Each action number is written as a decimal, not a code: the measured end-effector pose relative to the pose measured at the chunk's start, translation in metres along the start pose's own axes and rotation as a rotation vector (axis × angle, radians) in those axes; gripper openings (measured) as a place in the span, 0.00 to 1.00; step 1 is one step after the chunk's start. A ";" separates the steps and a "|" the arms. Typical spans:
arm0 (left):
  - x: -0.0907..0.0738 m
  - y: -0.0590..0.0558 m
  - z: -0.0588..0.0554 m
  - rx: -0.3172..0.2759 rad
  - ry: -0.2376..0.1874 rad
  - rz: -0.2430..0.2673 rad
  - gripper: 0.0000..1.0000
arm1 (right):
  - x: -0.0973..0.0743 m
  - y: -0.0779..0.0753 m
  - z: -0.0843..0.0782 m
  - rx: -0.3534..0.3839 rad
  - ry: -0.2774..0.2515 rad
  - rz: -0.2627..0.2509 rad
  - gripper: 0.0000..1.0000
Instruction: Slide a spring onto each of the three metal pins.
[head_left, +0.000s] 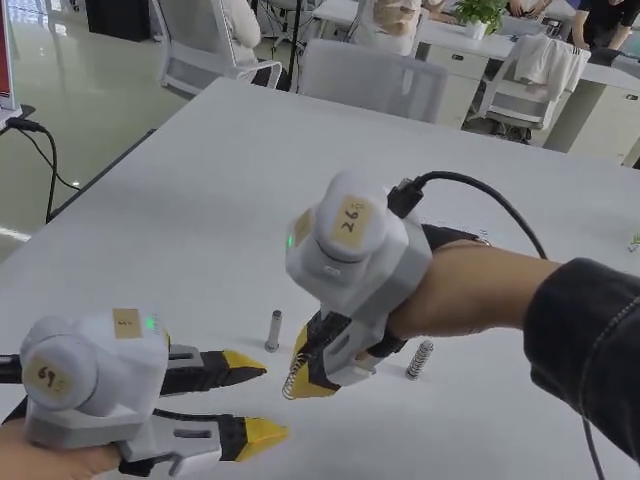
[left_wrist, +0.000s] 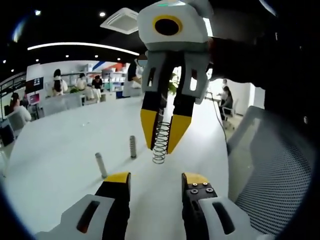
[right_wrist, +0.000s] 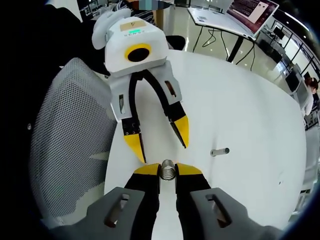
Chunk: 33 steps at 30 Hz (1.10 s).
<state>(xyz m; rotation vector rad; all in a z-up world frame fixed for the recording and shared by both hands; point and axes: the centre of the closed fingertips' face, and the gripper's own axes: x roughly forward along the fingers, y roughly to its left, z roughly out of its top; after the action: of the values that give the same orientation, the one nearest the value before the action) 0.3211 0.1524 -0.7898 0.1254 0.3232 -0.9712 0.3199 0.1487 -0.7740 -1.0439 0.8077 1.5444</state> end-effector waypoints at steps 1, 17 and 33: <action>0.000 0.001 0.000 -0.004 -0.001 0.004 0.36 | -0.001 -0.002 -0.001 0.003 -0.001 -0.004 0.08; -0.002 0.005 -0.002 -0.028 -0.010 0.027 0.54 | -0.019 -0.026 -0.013 0.050 0.002 -0.062 0.08; -0.004 0.012 -0.005 -0.045 -0.009 0.061 0.68 | -0.031 -0.051 -0.014 0.067 -0.001 -0.119 0.08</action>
<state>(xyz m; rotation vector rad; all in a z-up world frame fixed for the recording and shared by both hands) 0.3276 0.1638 -0.7936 0.0889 0.3309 -0.9028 0.3742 0.1354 -0.7495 -1.0244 0.7778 1.4084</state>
